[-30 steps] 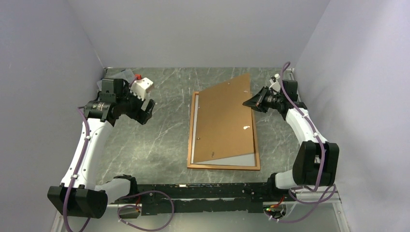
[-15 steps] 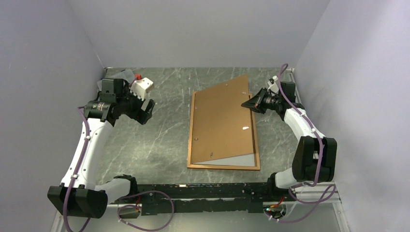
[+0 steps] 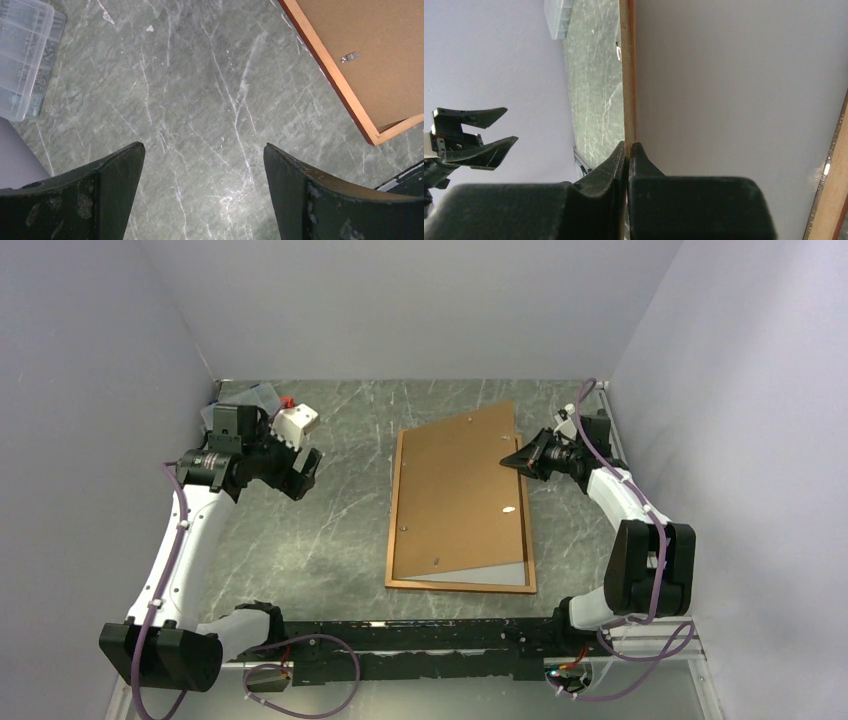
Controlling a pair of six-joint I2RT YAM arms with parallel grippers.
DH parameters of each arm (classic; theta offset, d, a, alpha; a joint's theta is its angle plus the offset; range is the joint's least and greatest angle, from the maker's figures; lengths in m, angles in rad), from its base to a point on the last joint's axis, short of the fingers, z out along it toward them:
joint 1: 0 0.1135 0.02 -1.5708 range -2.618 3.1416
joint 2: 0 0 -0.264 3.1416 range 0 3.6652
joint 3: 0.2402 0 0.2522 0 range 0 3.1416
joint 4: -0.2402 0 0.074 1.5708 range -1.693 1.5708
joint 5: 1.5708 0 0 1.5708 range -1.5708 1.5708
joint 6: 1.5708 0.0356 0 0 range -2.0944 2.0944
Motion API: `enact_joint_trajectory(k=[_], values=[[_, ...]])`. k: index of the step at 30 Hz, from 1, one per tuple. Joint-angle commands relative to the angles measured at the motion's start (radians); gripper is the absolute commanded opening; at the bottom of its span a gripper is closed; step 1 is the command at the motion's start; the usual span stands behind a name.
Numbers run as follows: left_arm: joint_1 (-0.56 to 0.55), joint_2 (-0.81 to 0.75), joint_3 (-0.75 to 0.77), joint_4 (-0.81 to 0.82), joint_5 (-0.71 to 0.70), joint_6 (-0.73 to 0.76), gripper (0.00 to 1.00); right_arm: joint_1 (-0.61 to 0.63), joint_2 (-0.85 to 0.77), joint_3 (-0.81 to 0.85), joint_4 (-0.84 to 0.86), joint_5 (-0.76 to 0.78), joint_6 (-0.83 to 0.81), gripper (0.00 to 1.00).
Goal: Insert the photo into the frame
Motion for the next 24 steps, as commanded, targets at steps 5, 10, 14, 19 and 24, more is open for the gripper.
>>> enact_joint_trajectory(k=[5,10,14,19,24], values=[[0.001,-0.013,-0.005,0.017,0.025,-0.005,0.94,0.000,-0.070,-0.031,0.006,-0.008,0.002,0.00],[0.001,-0.019,-0.013,0.019,0.031,-0.009,0.94,0.001,-0.088,-0.024,-0.014,-0.003,0.007,0.00],[0.000,-0.023,-0.018,0.022,0.036,-0.005,0.94,0.001,-0.088,-0.015,-0.022,0.006,-0.003,0.00],[0.001,-0.022,-0.018,0.019,0.040,-0.003,0.94,0.001,-0.048,-0.021,0.026,-0.020,0.008,0.00],[0.001,-0.020,-0.026,0.024,0.043,0.001,0.94,0.012,-0.010,0.003,0.017,-0.019,-0.020,0.00]])
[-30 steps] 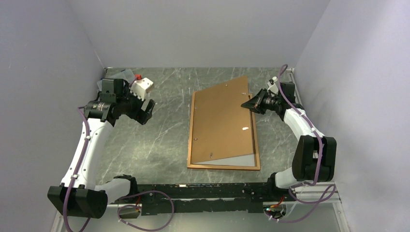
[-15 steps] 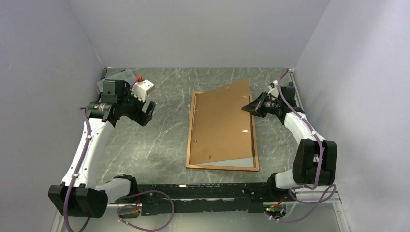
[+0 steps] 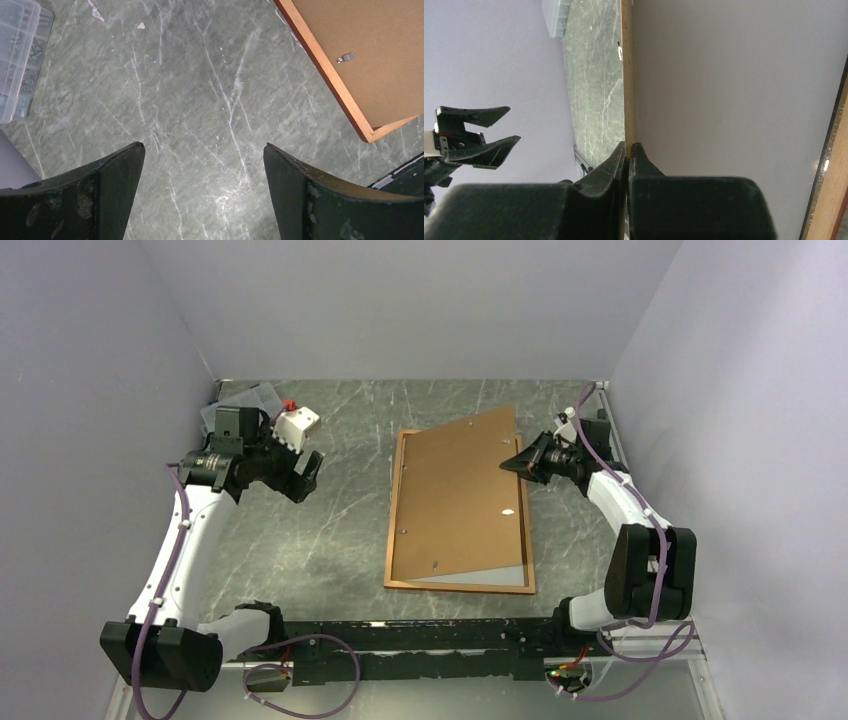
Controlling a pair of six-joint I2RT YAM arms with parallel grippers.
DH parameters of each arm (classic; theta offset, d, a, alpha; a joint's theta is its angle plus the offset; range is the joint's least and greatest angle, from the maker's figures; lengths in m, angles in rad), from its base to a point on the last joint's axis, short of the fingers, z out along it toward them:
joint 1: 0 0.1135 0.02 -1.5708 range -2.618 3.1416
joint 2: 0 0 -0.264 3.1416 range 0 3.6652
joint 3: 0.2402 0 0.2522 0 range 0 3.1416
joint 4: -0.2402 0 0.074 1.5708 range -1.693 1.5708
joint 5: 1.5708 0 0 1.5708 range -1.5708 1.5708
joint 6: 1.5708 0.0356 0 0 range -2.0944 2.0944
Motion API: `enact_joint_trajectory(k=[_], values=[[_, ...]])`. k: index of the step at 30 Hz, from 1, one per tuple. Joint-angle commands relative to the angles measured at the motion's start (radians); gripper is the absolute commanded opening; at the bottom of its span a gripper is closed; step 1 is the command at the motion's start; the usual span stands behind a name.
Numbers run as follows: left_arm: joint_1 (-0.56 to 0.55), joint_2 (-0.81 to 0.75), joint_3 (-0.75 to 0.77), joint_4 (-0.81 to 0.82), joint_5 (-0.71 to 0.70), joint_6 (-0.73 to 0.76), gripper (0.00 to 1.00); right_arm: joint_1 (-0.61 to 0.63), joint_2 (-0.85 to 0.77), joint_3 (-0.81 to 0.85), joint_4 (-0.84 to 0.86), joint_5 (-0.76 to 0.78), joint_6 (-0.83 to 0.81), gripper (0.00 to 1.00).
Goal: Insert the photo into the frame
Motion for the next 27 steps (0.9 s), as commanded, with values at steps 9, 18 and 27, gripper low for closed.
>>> enact_joint_trajectory(k=[9,18,27], values=[[0.002,-0.001,0.000,0.021,0.032,0.004,0.94,0.066,0.052,0.095,-0.087,0.094,-0.109,0.00],[0.002,-0.002,-0.012,0.024,0.030,0.003,0.94,0.146,0.088,0.171,-0.264,0.334,-0.225,0.53],[0.002,-0.001,-0.016,0.015,0.024,0.005,0.94,0.250,0.178,0.302,-0.399,0.571,-0.291,0.74]])
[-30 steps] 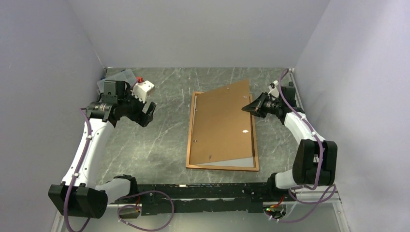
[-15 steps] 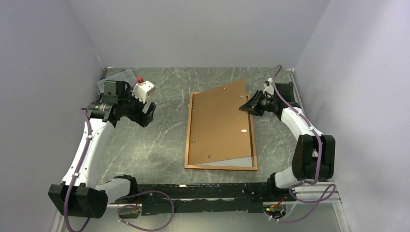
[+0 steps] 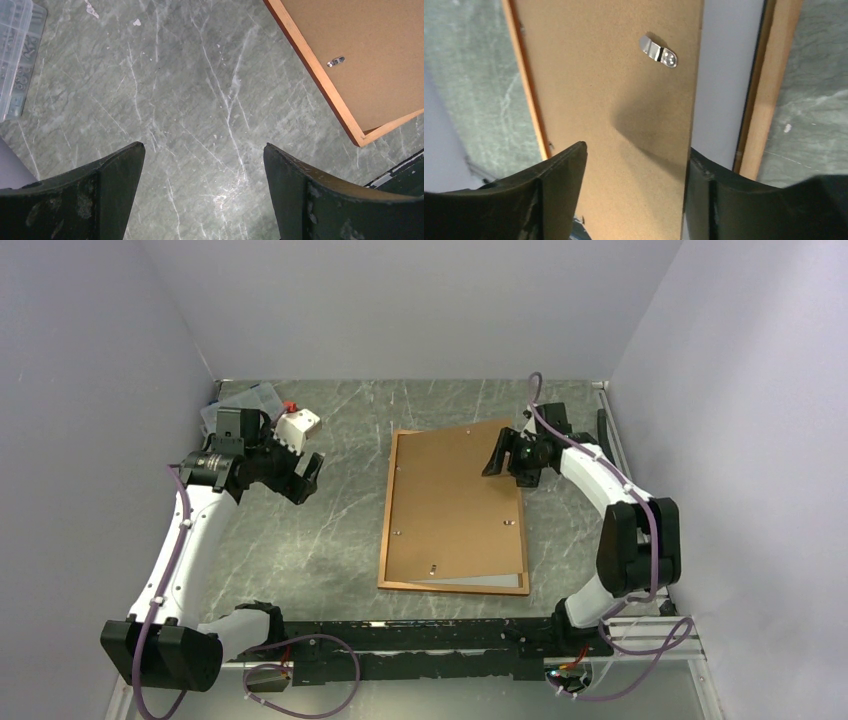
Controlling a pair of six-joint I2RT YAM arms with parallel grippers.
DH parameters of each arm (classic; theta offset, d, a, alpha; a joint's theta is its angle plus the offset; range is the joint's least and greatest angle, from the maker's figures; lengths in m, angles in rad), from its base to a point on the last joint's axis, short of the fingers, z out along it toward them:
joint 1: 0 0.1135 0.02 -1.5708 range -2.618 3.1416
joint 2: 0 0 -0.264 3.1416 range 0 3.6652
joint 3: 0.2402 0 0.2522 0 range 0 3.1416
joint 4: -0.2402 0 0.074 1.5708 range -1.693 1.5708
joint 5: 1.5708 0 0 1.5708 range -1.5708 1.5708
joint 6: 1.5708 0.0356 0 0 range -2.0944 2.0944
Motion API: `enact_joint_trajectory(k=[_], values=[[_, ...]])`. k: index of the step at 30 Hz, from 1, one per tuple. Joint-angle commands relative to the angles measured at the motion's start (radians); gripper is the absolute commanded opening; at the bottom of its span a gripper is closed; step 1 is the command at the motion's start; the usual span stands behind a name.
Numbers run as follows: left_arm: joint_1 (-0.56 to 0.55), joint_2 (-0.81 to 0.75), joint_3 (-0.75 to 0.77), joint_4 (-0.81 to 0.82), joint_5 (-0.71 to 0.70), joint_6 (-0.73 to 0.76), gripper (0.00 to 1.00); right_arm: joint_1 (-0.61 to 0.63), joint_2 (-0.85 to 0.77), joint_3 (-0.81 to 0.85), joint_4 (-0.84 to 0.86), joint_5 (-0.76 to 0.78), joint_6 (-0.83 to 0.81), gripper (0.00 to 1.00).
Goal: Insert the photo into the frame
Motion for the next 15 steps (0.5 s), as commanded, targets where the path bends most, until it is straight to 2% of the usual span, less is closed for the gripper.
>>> enact_joint_trajectory(k=[1,6,15], values=[[0.001,-0.002,-0.005,0.015,0.019,0.005,0.94,0.058,0.042,0.101,-0.086,0.181,-0.066,0.77],[0.001,0.005,-0.007,0.011,0.027,-0.004,0.94,0.097,0.053,0.140,-0.131,0.327,-0.079,0.99],[0.001,0.028,0.010,-0.006,0.040,-0.021,0.94,0.113,0.033,0.187,-0.151,0.350,-0.071,1.00]])
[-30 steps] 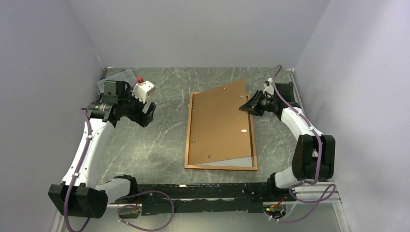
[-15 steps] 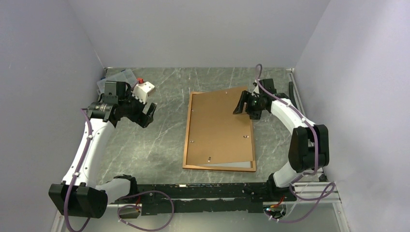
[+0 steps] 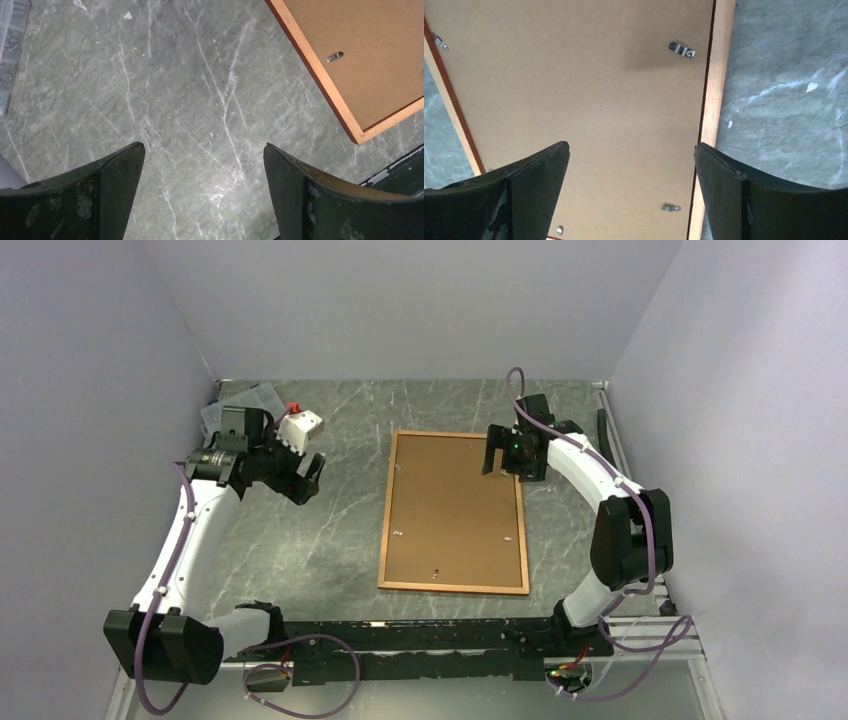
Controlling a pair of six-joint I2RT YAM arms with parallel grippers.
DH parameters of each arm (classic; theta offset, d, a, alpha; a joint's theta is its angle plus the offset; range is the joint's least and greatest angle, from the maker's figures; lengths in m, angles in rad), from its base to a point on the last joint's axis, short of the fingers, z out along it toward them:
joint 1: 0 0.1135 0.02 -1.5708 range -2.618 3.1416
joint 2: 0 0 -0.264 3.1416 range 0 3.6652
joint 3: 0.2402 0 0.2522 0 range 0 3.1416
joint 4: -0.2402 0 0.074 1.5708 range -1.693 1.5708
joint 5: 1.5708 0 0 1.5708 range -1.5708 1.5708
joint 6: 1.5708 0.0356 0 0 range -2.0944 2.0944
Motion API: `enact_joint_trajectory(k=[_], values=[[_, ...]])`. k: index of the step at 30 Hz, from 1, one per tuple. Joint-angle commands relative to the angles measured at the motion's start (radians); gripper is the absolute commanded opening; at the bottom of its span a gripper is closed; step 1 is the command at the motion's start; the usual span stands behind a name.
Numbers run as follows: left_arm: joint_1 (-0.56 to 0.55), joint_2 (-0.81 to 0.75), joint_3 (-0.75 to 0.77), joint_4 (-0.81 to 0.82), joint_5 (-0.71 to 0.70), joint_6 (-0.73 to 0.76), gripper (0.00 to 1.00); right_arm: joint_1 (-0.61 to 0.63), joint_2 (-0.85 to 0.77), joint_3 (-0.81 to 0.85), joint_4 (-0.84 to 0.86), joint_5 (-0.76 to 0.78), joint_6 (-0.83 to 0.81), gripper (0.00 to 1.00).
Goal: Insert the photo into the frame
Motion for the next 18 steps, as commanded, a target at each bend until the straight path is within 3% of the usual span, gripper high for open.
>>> enact_joint_trajectory(k=[1,8,13,18], values=[[0.001,0.003,0.019,-0.006,0.038,-0.021,0.94,0.010,-0.033,0.064,-0.013,0.039,-0.008,1.00],[0.000,0.016,0.024,-0.012,0.059,-0.030,0.94,0.020,-0.064,0.084,-0.011,0.044,0.010,1.00],[0.001,0.048,0.028,-0.013,0.083,-0.050,0.94,0.099,-0.157,0.077,0.067,0.101,0.072,1.00],[0.001,0.107,-0.003,0.021,0.207,-0.141,0.94,0.043,-0.232,-0.128,0.316,-0.202,0.227,1.00]])
